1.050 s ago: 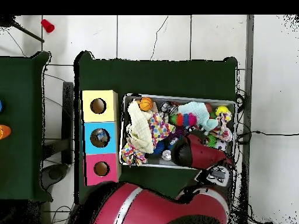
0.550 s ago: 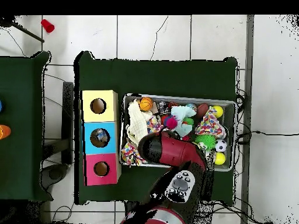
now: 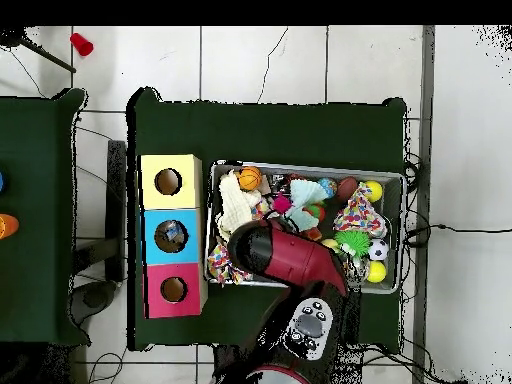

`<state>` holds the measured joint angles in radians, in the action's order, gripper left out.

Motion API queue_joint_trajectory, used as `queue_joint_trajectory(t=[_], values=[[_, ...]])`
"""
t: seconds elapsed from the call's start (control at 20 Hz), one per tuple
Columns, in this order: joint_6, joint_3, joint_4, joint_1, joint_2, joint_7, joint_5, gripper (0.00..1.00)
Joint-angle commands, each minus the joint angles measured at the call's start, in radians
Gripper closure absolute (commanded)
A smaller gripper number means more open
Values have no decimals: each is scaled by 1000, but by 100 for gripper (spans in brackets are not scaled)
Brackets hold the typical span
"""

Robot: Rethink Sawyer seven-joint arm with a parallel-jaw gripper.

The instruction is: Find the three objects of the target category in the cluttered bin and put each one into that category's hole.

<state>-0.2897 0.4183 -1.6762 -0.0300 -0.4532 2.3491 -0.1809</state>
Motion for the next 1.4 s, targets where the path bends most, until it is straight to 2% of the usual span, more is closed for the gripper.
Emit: queue_joint_trajectory(t=[0.05,0.15,0.25,0.55,0.65,0.9,1.05,1.2,1.35,1.4], values=[[-143,-198,-138,29,-47,222,-140,100],[-202,-295,-211,77,-97,246,-236,100],[-269,-285,-214,54,-107,283,-278,100],[-509,-171,-178,-53,-107,391,-307,100],[-543,-139,-169,-87,-107,412,-309,100],[-461,-169,-194,-92,-78,372,-365,100],[-404,-191,-183,-97,-50,364,-396,100],[-306,-133,-116,-129,37,336,-325,100],[-261,-10,-13,-191,135,313,-221,100],[-238,8,-5,-200,149,302,-213,100]])
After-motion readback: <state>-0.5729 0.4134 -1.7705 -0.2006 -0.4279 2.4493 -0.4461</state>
